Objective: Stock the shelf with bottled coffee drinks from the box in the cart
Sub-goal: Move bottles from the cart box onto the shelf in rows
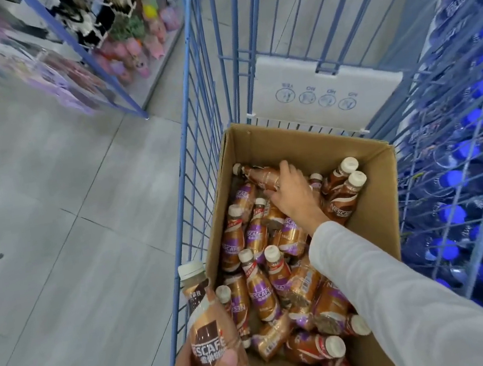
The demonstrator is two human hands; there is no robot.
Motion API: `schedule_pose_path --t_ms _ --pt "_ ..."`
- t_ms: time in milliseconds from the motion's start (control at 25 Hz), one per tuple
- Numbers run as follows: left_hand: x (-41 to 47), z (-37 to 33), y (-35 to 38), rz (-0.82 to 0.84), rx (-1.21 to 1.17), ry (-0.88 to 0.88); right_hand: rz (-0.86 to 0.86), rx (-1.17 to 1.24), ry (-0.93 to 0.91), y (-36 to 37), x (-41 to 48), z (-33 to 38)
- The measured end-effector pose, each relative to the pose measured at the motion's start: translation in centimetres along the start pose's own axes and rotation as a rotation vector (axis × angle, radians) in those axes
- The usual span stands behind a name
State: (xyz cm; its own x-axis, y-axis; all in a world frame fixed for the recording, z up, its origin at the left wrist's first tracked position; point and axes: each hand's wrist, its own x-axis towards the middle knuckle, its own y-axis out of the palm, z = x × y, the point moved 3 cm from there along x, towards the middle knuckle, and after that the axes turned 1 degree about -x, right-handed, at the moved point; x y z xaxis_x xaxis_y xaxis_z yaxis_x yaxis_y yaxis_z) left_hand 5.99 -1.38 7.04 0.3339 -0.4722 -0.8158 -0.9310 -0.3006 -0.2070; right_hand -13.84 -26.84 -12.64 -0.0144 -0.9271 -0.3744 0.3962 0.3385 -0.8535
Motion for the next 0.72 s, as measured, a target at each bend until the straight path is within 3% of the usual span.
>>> schedule_pose_path --t_ms 120,240,400,720 --pt "-2.5 -1.0 0.5 0.0 -0.039 0.099 -0.001 0.149 0.072 -1.2 -2.5 0.3" --pt "-3.4 -3.3 0.1 0.058 -0.117 0.154 -0.009 0.56 0.23 -4.7 -8.4 1.0" --pt "-6.9 -6.7 -0.7 0.21 -0.041 0.251 -0.119 1.018 0.419 -11.2 -19.3 3.4" --pt "-13.3 -10.5 -2.2 0.537 0.059 0.493 -0.561 1.293 0.487 -22.2 -37.7 9.8"
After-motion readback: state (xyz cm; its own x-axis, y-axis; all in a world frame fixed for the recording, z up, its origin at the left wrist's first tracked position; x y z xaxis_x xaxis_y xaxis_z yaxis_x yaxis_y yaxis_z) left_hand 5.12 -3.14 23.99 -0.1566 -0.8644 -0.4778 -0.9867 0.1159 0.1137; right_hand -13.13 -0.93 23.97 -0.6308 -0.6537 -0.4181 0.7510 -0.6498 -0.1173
